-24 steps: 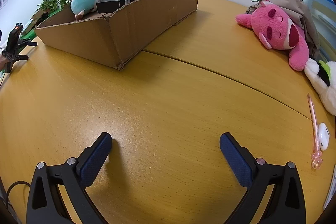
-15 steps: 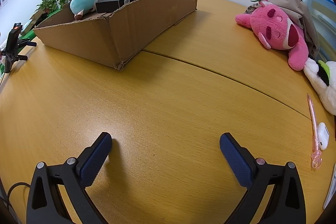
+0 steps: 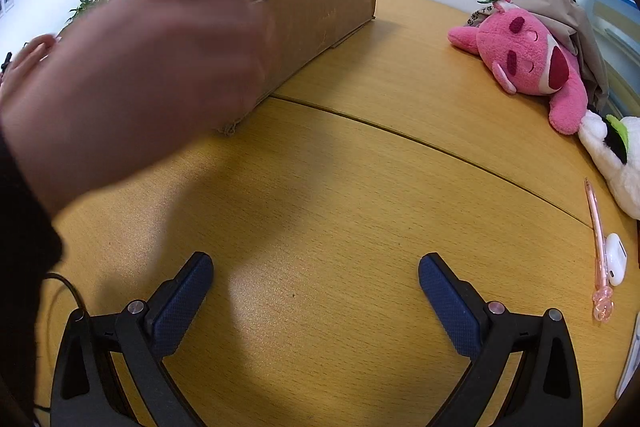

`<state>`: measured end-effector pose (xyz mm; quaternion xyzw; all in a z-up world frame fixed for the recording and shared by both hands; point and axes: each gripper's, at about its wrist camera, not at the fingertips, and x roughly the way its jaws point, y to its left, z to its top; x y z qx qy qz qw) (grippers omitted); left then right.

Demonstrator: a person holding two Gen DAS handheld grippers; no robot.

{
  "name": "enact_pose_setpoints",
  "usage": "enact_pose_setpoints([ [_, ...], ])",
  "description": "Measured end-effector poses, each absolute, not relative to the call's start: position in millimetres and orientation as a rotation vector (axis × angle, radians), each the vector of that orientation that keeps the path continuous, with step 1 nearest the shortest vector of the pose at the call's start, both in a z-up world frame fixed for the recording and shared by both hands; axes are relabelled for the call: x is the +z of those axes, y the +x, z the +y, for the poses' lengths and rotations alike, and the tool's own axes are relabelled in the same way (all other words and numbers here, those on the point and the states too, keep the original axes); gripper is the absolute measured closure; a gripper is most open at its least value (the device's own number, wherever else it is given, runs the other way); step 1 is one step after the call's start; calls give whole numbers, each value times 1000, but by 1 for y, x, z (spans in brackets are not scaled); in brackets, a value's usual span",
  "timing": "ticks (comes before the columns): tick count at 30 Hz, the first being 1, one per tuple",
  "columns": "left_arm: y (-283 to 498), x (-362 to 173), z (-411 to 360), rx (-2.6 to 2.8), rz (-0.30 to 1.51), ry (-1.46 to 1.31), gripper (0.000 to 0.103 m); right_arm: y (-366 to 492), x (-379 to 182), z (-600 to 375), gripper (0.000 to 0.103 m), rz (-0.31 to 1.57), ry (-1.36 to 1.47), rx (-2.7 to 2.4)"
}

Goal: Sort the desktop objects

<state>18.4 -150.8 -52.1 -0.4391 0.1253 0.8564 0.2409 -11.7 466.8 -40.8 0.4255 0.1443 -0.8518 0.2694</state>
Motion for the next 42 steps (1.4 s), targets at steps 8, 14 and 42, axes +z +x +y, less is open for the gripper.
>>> enact_pose_setpoints([
  [8, 19, -50, -151, 2354, 335, -1207, 0, -12, -42, 468, 0, 394, 1144, -2292],
  [14, 18, -48, -151, 2358, 330, -1209, 0, -11, -42, 467, 0, 394, 1144, -2293],
  [42, 18, -52, -146, 2363, 329, -1206, 0, -13, -43, 466, 0, 394, 1144, -2293],
])
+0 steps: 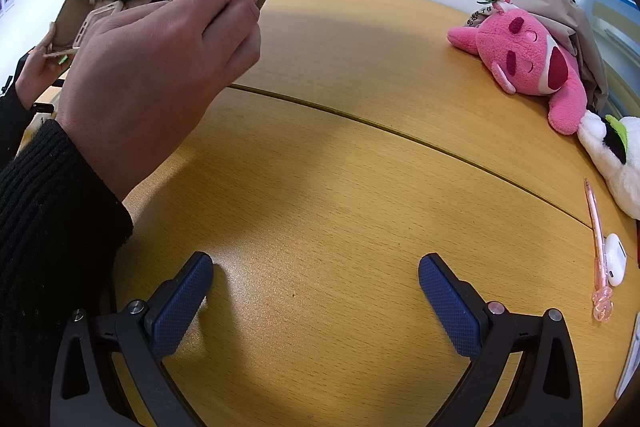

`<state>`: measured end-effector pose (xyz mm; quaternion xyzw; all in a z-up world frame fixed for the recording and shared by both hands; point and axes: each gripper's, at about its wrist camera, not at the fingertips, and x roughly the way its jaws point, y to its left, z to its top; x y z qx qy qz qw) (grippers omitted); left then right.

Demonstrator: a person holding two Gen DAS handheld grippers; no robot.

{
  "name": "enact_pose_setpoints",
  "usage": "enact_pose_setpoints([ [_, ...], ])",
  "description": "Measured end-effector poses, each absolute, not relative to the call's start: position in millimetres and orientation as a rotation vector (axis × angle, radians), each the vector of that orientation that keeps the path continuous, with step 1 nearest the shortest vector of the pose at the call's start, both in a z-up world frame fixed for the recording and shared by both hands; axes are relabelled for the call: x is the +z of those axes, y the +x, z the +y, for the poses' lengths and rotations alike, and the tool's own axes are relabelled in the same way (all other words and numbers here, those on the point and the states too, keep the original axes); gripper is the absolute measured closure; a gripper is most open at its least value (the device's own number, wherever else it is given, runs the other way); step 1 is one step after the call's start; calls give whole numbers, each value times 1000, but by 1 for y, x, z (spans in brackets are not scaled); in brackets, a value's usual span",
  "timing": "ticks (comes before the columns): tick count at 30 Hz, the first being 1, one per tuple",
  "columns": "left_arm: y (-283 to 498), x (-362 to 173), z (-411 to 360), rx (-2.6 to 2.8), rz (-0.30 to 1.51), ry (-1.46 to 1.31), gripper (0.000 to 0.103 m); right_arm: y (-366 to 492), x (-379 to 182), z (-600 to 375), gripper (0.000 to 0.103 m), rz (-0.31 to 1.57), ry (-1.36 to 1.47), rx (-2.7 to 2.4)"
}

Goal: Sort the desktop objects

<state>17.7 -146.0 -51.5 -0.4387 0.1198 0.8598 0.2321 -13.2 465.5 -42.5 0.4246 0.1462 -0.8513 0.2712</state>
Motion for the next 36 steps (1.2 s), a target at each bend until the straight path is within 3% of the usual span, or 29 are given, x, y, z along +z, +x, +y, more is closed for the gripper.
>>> enact_pose_setpoints([
  [36, 18, -42, -146, 2365, 330, -1205, 0, -14, -46, 466, 0, 392, 1143, -2298],
])
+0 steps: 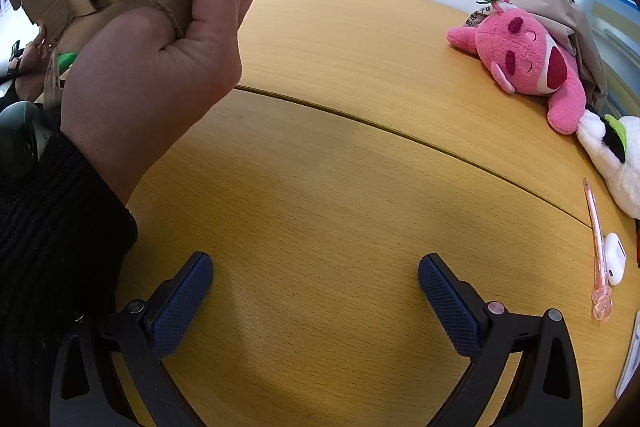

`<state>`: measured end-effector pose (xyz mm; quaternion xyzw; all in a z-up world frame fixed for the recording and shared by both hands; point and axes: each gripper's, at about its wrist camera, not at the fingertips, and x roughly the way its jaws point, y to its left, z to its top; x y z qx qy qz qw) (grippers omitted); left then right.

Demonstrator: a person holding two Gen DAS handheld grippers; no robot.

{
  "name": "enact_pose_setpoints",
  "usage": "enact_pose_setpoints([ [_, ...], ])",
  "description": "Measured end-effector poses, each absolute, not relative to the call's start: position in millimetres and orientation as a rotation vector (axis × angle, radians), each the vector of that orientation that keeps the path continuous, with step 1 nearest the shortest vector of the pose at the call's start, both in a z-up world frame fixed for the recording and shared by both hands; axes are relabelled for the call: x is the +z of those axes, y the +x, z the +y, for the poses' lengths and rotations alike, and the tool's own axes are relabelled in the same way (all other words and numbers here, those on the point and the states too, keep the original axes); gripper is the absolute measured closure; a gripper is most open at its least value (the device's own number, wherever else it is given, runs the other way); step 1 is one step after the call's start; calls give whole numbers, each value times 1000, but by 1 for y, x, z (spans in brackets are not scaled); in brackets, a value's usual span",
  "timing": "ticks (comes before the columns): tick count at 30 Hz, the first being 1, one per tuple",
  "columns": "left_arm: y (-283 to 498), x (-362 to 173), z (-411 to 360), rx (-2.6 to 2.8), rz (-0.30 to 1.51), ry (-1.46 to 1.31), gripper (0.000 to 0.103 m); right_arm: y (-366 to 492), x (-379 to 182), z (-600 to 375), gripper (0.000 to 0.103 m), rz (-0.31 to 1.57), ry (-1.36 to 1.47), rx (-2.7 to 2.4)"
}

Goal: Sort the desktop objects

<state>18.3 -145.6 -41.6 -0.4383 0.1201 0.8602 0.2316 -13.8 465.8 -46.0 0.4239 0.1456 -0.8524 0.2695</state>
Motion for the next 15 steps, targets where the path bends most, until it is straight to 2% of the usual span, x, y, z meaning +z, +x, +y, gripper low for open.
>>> enact_pose_setpoints([
  [15, 18, -37, -143, 2365, 330, -1206, 0, -13, -47, 466, 0, 393, 1142, -2297],
])
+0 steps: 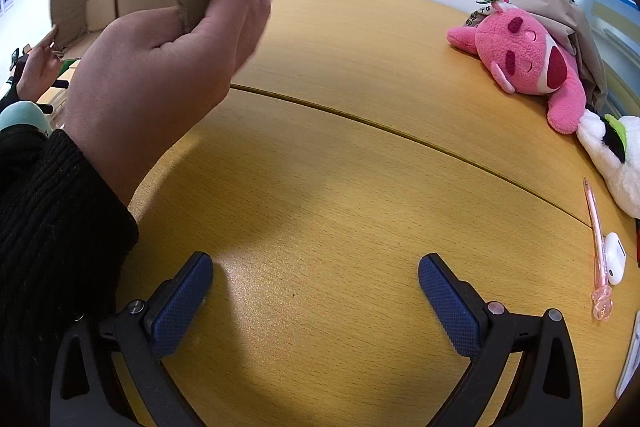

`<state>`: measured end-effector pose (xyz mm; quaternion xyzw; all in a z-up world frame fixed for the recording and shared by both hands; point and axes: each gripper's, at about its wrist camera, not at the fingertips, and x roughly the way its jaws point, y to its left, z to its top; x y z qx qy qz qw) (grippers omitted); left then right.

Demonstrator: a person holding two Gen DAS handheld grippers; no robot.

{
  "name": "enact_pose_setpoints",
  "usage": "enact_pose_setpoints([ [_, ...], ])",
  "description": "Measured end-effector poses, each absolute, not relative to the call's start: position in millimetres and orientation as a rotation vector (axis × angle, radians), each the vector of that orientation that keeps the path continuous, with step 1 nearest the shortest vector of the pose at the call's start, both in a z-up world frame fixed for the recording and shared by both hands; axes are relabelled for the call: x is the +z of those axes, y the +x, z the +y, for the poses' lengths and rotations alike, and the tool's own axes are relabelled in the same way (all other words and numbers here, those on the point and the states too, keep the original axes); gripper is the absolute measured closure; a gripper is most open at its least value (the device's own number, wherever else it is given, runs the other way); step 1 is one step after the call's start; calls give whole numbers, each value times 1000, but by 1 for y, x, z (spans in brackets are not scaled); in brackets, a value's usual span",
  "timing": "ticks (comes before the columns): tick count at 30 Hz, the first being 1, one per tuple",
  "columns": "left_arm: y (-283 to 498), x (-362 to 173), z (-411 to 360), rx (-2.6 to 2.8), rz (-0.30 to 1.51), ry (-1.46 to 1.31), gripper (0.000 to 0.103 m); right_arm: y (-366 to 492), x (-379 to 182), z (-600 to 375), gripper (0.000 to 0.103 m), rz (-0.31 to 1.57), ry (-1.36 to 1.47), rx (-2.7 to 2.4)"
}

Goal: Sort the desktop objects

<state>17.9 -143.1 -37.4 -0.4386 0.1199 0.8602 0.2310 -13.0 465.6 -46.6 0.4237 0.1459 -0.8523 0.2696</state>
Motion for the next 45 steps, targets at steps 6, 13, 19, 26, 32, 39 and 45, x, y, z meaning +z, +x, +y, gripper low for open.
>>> enact_pose_setpoints([
  [6, 18, -38, -141, 2366, 330, -1207, 0, -12, -47, 465, 0, 394, 1142, -2297],
  [13, 18, -38, -140, 2367, 330, -1206, 0, -12, -47, 465, 0, 394, 1142, -2297],
  [19, 18, -38, -138, 2367, 330, -1207, 0, -12, -47, 465, 0, 394, 1142, -2296],
  [26, 18, -37, -138, 2367, 329, -1207, 0, -12, -47, 465, 0, 394, 1142, -2296],
  [32, 17, -38, -137, 2368, 329, -1208, 0, -12, -47, 464, 0, 394, 1142, -2296],
  [39, 17, -38, -137, 2369, 328, -1208, 0, -12, -47, 464, 0, 394, 1142, -2296],
  [45, 17, -38, -136, 2369, 328, -1208, 0, -11, -47, 464, 0, 394, 1142, -2296],
])
